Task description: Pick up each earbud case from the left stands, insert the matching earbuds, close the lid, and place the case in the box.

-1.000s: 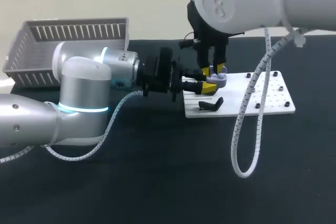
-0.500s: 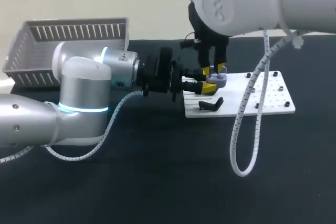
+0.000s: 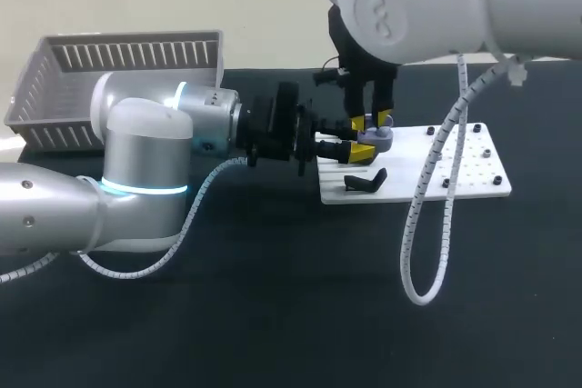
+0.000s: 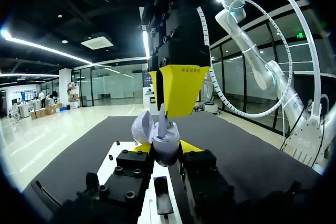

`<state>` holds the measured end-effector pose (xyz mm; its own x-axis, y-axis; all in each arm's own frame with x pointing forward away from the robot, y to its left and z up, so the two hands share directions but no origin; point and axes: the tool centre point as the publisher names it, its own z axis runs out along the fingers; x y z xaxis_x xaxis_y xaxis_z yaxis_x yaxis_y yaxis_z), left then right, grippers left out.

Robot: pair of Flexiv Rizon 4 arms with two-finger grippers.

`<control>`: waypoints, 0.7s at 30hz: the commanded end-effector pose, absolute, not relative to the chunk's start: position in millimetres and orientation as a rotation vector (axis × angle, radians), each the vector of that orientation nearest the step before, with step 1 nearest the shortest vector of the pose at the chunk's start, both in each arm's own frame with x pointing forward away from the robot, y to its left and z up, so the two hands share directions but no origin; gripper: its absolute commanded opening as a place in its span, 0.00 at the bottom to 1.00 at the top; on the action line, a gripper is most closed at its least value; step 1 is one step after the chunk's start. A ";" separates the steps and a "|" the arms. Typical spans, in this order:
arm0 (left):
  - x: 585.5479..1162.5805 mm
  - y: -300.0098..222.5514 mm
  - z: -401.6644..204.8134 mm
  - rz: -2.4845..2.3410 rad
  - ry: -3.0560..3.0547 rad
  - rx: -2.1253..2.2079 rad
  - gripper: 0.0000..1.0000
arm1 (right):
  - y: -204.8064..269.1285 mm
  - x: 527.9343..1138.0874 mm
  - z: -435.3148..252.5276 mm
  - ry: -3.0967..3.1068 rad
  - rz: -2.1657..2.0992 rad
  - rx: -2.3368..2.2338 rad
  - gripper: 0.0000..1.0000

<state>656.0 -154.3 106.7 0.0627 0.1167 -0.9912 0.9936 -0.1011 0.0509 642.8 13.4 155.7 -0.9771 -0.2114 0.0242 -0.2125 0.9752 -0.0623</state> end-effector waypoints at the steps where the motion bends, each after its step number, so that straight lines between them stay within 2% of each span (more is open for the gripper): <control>1: 654.4 -154.3 106.3 -1.174 1.205 1.392 0.00 | 14.1 643.0 154.3 -3.108 0.095 0.339 0.00; 19: 654.4 -154.3 106.3 -1.174 1.205 1.392 0.00 | 13.6 647.5 144.2 -3.088 0.093 0.347 0.00; 20: 654.4 -154.3 106.3 -1.174 1.205 1.392 0.00 | 13.6 647.4 144.1 -3.088 0.087 0.347 0.33; 21: 654.4 -154.3 106.3 -1.174 1.205 1.392 0.00 | 13.1 646.2 145.2 -3.088 0.078 0.347 0.97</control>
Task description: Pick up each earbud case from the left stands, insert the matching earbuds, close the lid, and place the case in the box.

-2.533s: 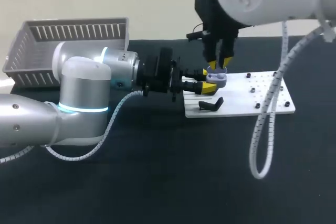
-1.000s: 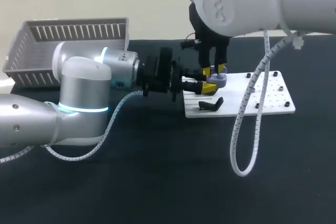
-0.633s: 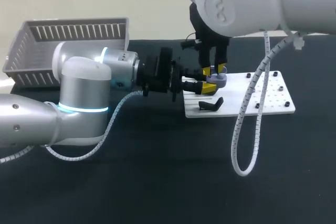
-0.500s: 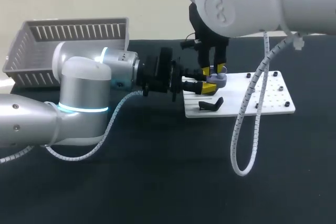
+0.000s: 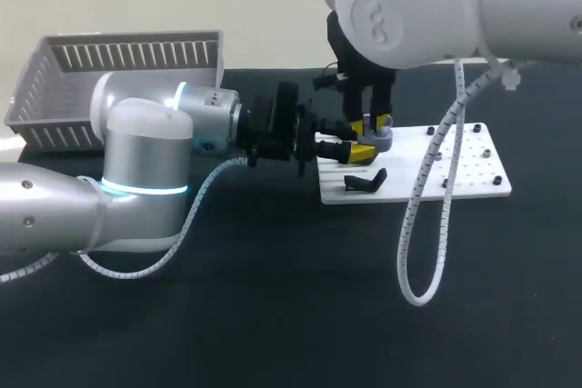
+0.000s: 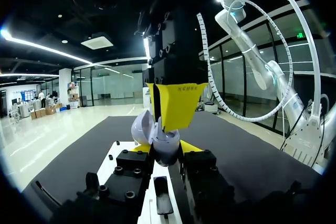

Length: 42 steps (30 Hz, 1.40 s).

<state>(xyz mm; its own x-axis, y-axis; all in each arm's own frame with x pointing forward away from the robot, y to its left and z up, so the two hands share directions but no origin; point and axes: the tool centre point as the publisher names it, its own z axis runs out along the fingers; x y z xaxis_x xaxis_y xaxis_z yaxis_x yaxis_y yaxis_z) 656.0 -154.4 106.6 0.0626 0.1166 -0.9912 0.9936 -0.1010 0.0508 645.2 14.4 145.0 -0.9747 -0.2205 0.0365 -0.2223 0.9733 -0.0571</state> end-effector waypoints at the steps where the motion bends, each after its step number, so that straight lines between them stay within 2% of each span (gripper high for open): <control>1: 654.4 -154.3 106.3 -1.174 1.205 1.392 0.00 | 12.9 645.0 147.1 -3.093 0.063 0.349 1.00; 8: 654.4 -154.3 106.3 -1.174 1.205 1.392 0.00 | 6.5 635.1 180.0 -3.153 -0.032 0.329 1.00; 14: 654.4 -154.3 106.3 -1.174 1.205 1.392 0.00 | -12.3 656.0 192.7 -3.233 -0.044 0.215 1.00; 28: 654.4 -154.3 106.3 -1.174 1.205 1.392 0.00 | -50.8 703.7 157.7 -3.244 -0.070 -0.003 1.00; 42: 654.4 -154.3 106.3 -1.174 1.205 1.392 0.00 | -55.6 697.0 130.3 -3.167 -0.094 -0.020 1.00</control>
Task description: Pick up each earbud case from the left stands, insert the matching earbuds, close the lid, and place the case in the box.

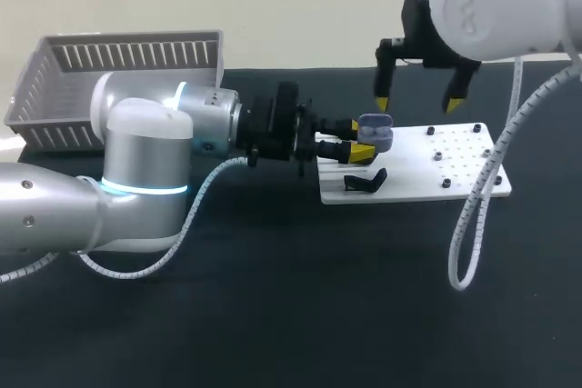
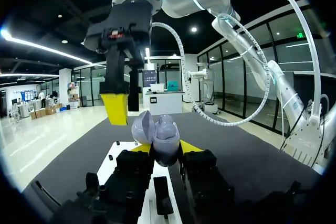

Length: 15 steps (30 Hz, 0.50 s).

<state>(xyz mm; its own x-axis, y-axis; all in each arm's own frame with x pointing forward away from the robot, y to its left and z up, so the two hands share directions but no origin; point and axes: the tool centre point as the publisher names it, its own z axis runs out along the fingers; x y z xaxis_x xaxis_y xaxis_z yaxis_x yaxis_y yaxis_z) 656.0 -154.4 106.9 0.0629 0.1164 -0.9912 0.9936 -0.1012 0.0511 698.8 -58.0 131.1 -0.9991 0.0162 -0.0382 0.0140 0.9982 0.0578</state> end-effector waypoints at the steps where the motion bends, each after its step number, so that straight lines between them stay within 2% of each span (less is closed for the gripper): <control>1: 654.4 -154.3 106.3 -1.174 1.205 1.392 0.00 | -55.2 694.4 130.0 3.116 0.095 0.019 1.00; 15: 654.4 -154.3 106.3 -1.174 1.205 1.392 0.00 | -43.0 665.6 143.0 3.107 0.087 -0.050 1.00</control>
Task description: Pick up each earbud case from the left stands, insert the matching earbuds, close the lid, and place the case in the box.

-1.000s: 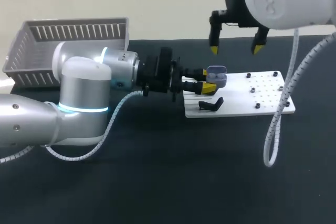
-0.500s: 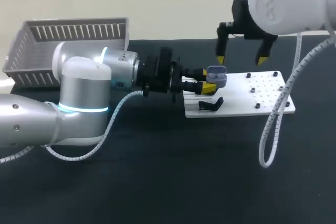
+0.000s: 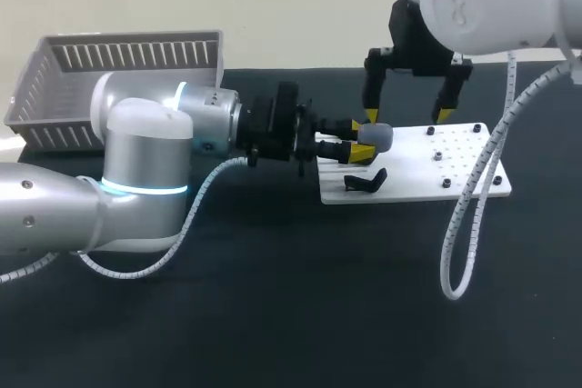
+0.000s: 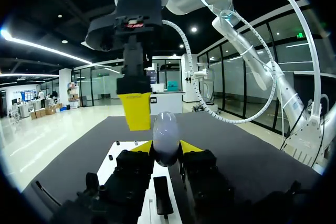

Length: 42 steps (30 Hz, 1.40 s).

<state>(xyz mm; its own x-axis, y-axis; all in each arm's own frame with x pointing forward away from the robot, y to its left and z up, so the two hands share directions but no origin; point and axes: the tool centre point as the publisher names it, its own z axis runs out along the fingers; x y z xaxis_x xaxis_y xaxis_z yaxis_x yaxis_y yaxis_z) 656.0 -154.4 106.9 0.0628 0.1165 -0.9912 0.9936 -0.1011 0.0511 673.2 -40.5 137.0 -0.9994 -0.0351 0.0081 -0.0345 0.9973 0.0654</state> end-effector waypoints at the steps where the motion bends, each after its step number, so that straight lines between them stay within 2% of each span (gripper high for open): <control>1: 654.4 -154.3 106.3 -1.174 1.205 1.392 0.00 | -44.9 664.8 147.0 -3.208 -0.088 0.049 1.00; 6: 654.4 -154.3 106.3 -1.174 1.205 1.392 0.00 | -52.5 655.0 183.0 -3.384 -0.088 0.141 1.00; 11: 653.7 -153.4 105.2 -1.184 1.217 1.384 0.00 | -39.1 629.7 217.9 -3.519 -0.077 0.362 1.00; 22: 630.5 -116.5 133.1 -1.070 1.364 1.292 0.00 | -28.2 596.1 267.4 -3.697 -0.342 0.582 1.00; 32: 650.9 -38.1 157.2 -0.781 1.472 1.137 0.00 | -25.1 598.5 276.9 -3.731 -0.423 0.592 1.00; 42: 733.6 79.2 164.3 -0.486 1.551 1.015 0.00 | -25.1 598.5 276.9 -3.731 -0.423 0.592 1.00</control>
